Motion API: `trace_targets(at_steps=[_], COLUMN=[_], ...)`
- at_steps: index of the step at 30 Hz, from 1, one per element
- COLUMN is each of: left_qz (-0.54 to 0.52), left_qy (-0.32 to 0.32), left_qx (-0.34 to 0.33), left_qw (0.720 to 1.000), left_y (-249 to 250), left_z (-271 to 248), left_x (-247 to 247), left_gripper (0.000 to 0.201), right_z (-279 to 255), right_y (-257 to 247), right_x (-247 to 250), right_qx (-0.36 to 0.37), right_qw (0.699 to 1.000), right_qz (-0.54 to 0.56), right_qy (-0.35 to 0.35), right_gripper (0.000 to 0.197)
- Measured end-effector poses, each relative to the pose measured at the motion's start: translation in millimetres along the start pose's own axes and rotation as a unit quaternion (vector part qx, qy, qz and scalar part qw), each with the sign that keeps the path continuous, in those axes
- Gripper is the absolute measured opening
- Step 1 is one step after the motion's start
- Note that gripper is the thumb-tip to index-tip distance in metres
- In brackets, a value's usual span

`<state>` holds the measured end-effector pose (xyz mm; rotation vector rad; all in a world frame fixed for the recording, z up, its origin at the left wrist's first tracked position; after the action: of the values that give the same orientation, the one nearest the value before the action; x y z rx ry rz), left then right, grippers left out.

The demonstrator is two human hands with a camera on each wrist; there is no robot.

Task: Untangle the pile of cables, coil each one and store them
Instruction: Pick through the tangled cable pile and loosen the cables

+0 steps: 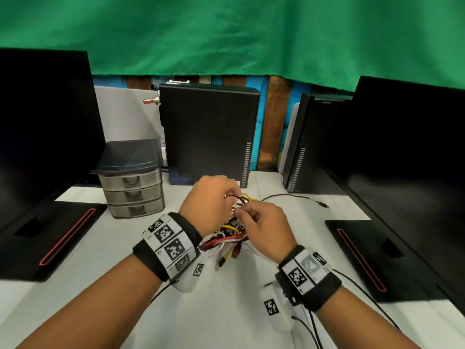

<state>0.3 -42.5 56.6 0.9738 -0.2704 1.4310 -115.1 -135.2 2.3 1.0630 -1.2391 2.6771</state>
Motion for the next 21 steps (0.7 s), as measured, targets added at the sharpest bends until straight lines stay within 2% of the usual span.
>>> trace_targets(at_steps=[2, 4, 5, 7, 9, 10, 12, 14, 15, 16, 18, 19, 21], left_qz=[-0.019, -0.050, -0.062, -0.065, -0.059, -0.068, -0.153, -0.254, -0.280, -0.283, -0.210, -0.161, -0.121], left_qy=[0.040, 0.043, 0.039, 0.037, 0.038, 0.041, 0.057, 0.064, 0.035, -0.029, -0.184, -0.231, -0.261], left_qx=[0.011, 0.020, 0.020, 0.018, 0.012, 0.008, 0.033, 0.105, 0.145, 0.176, 0.173, 0.164, 0.172], left_qw=[0.999, 0.998, 0.997, 0.997, 0.997, 0.997, 0.986, 0.959, 0.948, 0.942, 0.945, 0.945, 0.942], left_y=[-9.0, -16.2, -18.0, -16.5, -8.8, -3.9, -0.9, -19.7, -33.0, -46.3, -62.7, -68.1, -77.1], left_z=[0.6, -1.1, -2.3, -5.6, -11.8, -15.4, -19.0, -14.6, -11.9, -11.6, -18.3, -24.5, -33.2], left_x=[6.3, 9.1, 10.5, 13.8, 16.9, 18.0, 19.5, 13.9, 7.6, -2.0, -22.7, -30.7, -37.2], left_gripper=[0.017, 0.022, 0.024, 0.027, 0.027, 0.025, 0.019, 0.016, 0.019, 0.021, 0.023, 0.021, 0.014], right_z=[13.6, 19.1, 21.0, 26.9, 32.1, 34.4, 36.8, 37.1, 36.6, 35.6, 35.6, 36.7, 41.0], right_y=[0.9, -3.9, -6.5, -10.9, -14.0, -14.7, -17.8, -18.8, -19.2, -18.9, -16.8, -14.9, -13.0], right_x=[-0.1, 0.2, -1.6, -6.6, -12.3, -14.5, -15.9, -18.7, -19.5, -19.9, -18.1, -16.1, -10.3], right_qx=[-0.036, -0.074, -0.071, -0.008, 0.056, 0.065, 0.067, 0.077, 0.080, 0.079, 0.070, 0.063, 0.029], right_qw=[0.997, 0.989, 0.988, 0.994, 0.992, 0.988, 0.983, 0.979, 0.977, 0.977, 0.980, 0.983, 0.991], right_qz=[0.066, 0.123, 0.124, 0.068, -0.016, -0.048, -0.073, -0.071, -0.063, -0.053, -0.036, -0.026, -0.003], right_qy=[-0.004, -0.040, -0.060, -0.086, -0.116, -0.129, -0.154, -0.176, -0.185, -0.190, -0.183, -0.170, -0.128], right_gripper=[0.020, 0.017, 0.016, 0.014, 0.033, 0.040, 0.040, 0.032, 0.031, 0.030, 0.026, 0.025, 0.025])
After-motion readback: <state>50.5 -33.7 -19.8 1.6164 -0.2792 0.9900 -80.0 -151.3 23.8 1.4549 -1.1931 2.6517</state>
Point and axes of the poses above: each hand's wrist, its own z-axis towards the middle knuckle, its own x-axis out of the back of the hand, y = z × x, the point moved 3 cm from there along z, towards the middle knuckle, and after that the axes turned 10 degrees about y, right-handed, at the moved point
